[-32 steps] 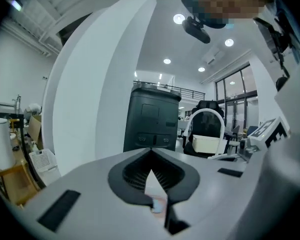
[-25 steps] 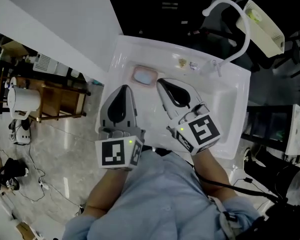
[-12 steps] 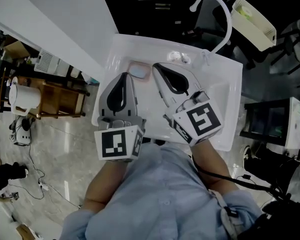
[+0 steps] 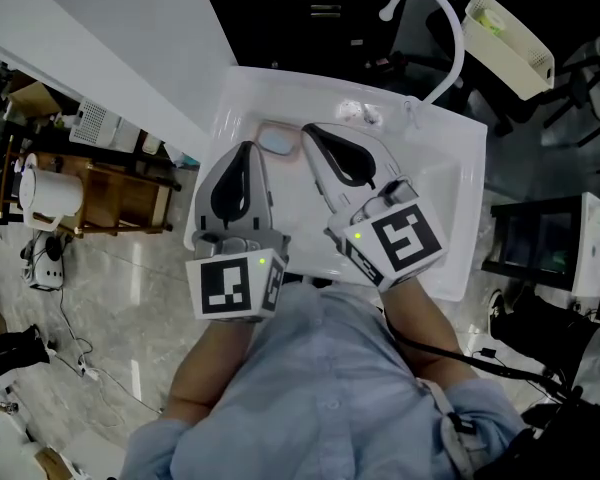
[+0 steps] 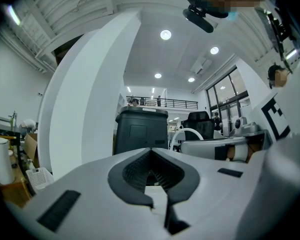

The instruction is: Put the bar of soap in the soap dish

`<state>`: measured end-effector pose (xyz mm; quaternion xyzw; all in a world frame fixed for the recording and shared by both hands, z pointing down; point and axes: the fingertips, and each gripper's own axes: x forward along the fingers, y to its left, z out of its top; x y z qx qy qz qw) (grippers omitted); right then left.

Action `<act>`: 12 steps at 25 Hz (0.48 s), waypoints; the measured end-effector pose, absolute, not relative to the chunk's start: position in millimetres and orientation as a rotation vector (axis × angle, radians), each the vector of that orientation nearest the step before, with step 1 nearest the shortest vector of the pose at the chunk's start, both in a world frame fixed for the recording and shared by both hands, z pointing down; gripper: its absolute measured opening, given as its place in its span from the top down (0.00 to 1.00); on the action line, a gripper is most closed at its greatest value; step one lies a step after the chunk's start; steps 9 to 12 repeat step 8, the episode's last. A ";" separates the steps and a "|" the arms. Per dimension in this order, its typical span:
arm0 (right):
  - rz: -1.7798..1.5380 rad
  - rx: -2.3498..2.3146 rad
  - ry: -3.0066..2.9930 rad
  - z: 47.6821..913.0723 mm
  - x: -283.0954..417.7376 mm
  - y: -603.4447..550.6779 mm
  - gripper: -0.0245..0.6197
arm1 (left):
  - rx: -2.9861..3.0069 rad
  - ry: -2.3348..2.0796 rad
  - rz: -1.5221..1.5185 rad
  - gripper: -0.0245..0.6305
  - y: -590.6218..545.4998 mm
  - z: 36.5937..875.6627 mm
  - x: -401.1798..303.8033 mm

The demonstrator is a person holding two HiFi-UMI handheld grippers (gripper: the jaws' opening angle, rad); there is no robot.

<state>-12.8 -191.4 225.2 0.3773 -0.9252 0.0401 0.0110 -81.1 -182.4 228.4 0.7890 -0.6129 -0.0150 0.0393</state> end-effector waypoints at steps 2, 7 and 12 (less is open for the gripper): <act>0.123 1.176 -2.890 224.6 -12.1 -192.0 0.96 | 2.418 -1.879 -0.044 0.95 -183.1 228.6 -80.5; 0.118 1.166 -2.900 222.9 -12.6 -193.0 0.96 | 2.417 -1.879 -0.040 0.95 -185.5 228.7 -80.3; 0.120 1.163 -2.901 223.3 -12.9 -192.9 0.96 | 2.417 -1.879 -0.039 0.95 -186.0 228.9 -80.4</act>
